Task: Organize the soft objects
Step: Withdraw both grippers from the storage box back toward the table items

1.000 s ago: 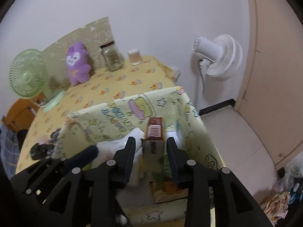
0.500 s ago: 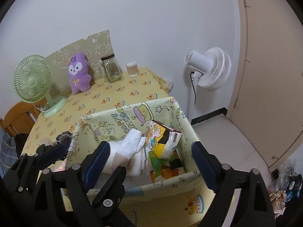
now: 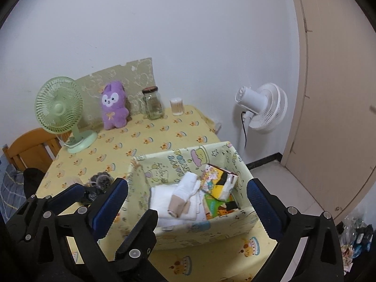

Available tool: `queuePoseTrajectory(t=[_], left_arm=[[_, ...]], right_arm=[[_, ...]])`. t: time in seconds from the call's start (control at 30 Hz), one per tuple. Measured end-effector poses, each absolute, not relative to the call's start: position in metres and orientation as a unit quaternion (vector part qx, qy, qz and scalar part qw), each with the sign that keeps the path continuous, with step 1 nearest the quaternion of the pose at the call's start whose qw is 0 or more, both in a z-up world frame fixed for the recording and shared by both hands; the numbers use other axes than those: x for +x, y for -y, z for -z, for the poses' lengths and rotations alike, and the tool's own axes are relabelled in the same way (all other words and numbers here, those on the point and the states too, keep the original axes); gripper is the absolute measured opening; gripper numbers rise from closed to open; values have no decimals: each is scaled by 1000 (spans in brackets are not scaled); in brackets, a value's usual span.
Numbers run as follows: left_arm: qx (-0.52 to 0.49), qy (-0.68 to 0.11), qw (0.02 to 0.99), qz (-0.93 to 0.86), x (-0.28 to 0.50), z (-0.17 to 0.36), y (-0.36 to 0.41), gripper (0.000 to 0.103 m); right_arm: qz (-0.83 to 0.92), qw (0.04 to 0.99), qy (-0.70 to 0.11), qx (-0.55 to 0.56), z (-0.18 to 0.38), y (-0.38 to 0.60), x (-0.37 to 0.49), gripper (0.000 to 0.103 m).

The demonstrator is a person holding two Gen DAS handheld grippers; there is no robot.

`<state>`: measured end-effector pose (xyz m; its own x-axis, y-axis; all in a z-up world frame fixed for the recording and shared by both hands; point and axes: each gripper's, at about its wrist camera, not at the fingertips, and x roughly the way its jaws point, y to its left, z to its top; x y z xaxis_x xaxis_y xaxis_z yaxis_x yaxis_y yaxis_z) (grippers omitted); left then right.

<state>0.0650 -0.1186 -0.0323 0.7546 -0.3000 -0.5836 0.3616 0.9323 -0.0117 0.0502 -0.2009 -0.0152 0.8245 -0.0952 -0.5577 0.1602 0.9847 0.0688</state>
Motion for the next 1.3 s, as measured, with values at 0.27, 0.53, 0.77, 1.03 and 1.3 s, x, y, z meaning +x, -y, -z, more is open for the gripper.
queuePoseTrajectory(t=[0.27, 0.53, 0.77, 1.03, 1.3], left_arm=[[45, -286, 943, 165, 51, 20, 95, 96], [37, -275, 948, 152, 43, 15, 70, 96], [40, -273, 952, 130, 40, 17, 52, 96], [34, -282, 952, 114, 44, 27, 33, 96], [32, -291, 952, 93, 52, 42, 16, 92]], right_arm=[[45, 960, -273, 49, 0, 177, 37, 102], [31, 963, -267, 35, -7, 150, 32, 102], [18, 964, -263, 43, -2, 131, 32, 102], [3, 962, -268, 44, 7, 113, 38, 102], [-6, 958, -284, 37, 23, 95, 52, 102]])
